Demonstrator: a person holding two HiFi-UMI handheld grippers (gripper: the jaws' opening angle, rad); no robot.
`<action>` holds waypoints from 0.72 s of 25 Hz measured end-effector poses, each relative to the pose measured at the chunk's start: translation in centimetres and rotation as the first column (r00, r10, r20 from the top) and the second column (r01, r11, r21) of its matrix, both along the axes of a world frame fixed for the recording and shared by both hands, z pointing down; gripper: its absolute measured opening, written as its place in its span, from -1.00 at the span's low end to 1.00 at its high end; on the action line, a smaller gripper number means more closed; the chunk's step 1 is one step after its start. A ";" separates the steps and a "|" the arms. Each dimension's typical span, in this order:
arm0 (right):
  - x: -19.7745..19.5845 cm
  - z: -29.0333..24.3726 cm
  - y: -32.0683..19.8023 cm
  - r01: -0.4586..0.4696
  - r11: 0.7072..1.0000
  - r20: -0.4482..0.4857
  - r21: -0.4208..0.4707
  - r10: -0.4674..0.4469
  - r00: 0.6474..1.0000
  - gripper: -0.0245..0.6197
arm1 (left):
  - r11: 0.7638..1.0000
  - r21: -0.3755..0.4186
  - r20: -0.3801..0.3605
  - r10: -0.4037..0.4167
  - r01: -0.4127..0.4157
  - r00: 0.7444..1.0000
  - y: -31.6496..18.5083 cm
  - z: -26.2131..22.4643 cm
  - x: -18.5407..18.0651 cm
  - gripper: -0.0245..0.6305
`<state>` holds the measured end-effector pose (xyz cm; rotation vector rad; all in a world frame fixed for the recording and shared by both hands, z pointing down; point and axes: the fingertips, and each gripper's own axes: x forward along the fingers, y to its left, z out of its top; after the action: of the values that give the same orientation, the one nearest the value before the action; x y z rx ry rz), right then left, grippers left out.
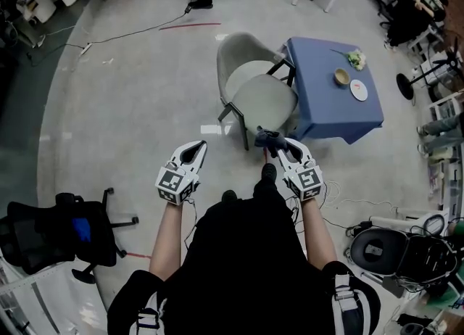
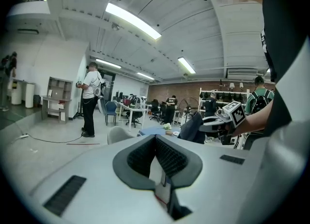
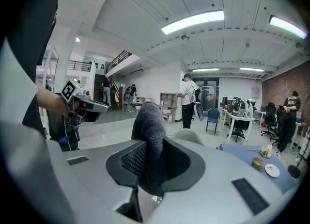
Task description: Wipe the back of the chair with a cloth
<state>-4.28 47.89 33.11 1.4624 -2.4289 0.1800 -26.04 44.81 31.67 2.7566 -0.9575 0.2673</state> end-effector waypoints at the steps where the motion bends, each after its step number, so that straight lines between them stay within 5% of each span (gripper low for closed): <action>1: 0.3 0.0 -0.3 0.008 1.000 0.000 -0.001 -0.008 1.000 -0.64 | 1.000 -0.001 0.002 -0.004 0.004 1.000 -0.2 -0.1 0.4 -0.85; 9: 4.3 1.5 -4.0 0.038 0.999 0.025 -0.011 -0.038 0.999 -0.64 | 0.999 -0.012 0.041 -0.035 0.035 0.999 -3.1 0.6 4.8 -0.85; 18: 13.3 2.0 -10.5 0.079 0.996 0.054 -0.030 -0.078 0.995 -0.64 | 0.991 0.024 0.055 -0.130 0.129 0.990 -7.7 -1.2 12.4 -0.85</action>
<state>9.04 37.42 35.13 1.3627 -2.5091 0.2420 -13.65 37.11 30.45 2.7036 -1.1546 0.3168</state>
